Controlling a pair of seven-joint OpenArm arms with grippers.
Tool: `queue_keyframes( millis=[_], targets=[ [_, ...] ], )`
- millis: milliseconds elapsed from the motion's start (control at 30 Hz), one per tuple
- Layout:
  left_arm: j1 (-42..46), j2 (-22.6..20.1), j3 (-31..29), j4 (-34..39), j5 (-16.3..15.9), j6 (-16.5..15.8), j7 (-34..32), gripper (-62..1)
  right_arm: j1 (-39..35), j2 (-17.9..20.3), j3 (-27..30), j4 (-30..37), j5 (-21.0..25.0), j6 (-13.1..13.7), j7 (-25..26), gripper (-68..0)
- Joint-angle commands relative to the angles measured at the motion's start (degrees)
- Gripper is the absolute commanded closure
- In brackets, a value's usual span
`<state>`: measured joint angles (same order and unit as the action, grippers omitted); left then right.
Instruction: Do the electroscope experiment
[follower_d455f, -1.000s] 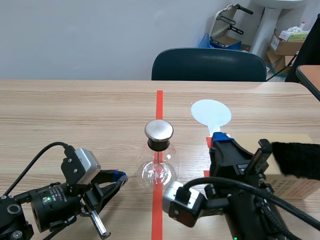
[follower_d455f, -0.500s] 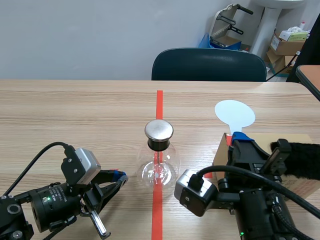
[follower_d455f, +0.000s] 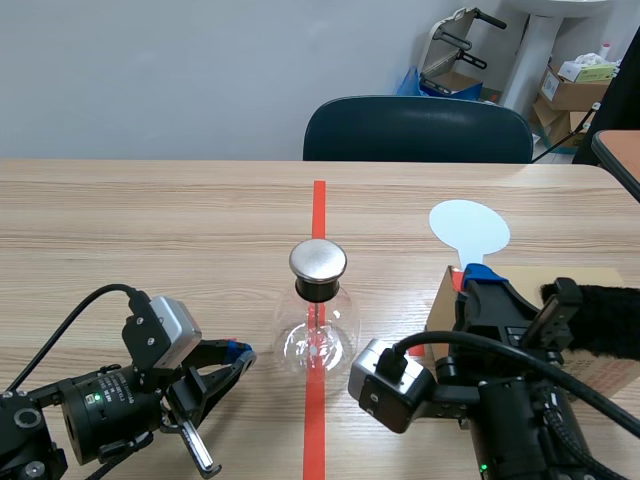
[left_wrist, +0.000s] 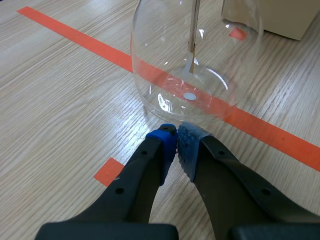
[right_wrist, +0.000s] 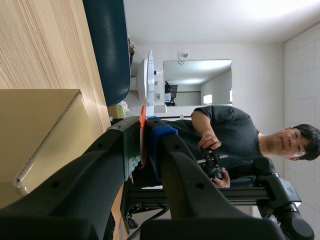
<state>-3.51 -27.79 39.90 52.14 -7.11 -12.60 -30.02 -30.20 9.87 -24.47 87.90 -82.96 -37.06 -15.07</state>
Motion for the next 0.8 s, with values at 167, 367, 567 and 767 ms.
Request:
queue_keyframes(
  millis=[167, 367, 567, 767],
  targets=[
    [-0.2, 0.3, 0.0, 0.9, -0.5, -0.2, -0.6, -5.5, 0.6, 0.1, 0.4, 0.9, 0.0, -0.6, -0.1, -1.8],
    [-0.2, 0.3, 0.0, 0.9, -0.5, -0.2, -0.6, -5.5, 0.6, 0.1, 0.4, 0.9, 0.0, -0.6, -0.1, -1.8],
    [-0.2, 0.3, 0.0, 0.9, -0.5, -0.2, -1.6, -5.5, 0.6, 0.1, 0.4, 0.9, 0.0, -0.6, -0.1, -1.8],
    [-0.2, 0.3, 0.0, 0.9, -0.5, -0.2, -1.7, -5.5, 0.6, 0.1, 0.4, 0.9, 0.0, -0.6, -0.1, -1.8]
  ],
)
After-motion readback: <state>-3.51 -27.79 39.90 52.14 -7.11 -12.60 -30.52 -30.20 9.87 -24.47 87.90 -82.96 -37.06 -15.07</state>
